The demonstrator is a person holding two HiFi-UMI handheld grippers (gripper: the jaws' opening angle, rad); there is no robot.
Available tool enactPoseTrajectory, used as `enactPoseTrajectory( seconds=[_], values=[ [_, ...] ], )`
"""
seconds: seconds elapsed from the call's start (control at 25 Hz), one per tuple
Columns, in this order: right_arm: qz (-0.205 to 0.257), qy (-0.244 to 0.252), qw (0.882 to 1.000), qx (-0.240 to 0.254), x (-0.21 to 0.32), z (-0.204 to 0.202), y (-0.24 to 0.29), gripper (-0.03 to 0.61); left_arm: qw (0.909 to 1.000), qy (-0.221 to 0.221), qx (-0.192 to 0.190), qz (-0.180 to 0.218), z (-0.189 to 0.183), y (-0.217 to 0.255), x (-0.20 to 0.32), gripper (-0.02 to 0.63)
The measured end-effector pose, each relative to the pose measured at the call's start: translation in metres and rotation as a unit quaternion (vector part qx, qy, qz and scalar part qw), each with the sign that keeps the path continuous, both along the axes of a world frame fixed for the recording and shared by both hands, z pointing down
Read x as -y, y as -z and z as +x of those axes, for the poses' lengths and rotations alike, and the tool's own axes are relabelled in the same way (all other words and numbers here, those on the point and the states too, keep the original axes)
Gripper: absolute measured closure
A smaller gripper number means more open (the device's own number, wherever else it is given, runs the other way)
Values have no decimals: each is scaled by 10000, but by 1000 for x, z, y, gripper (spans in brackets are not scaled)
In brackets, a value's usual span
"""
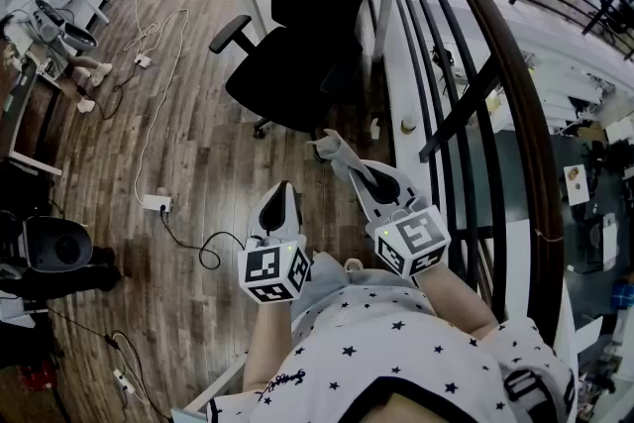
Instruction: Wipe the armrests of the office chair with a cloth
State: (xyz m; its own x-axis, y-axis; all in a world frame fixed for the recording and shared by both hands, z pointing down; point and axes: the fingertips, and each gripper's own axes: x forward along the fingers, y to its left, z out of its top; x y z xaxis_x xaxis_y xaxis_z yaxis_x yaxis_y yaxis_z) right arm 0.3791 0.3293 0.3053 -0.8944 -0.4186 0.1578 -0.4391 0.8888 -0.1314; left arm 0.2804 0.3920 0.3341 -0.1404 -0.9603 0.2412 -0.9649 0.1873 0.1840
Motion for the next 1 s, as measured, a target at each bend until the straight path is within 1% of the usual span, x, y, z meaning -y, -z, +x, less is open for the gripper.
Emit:
enactPoseTrajectory(
  seconds=[0.12, 0.4, 0.56, 0.76, 1.0],
  values=[
    [-40, -52, 9999, 92, 0, 8, 2, 554, 9999, -115, -10, 8, 8, 5, 1, 607],
    [-15, -11, 9999, 105, 4, 14, 4, 554, 10000, -71, -22, 30, 13, 8, 8, 607],
    [-97, 83, 9998, 170, 6, 13, 5, 554, 9999, -143, -62, 21, 16, 8, 12, 607],
    [46, 133, 9998, 124, 13, 8, 7, 554, 9997, -192, -130, 3, 13, 5, 19, 606],
    [-105, 70, 9998, 160, 29, -2, -3, 554, 9994, -294, -149, 47, 1, 1, 38, 607]
  ],
)
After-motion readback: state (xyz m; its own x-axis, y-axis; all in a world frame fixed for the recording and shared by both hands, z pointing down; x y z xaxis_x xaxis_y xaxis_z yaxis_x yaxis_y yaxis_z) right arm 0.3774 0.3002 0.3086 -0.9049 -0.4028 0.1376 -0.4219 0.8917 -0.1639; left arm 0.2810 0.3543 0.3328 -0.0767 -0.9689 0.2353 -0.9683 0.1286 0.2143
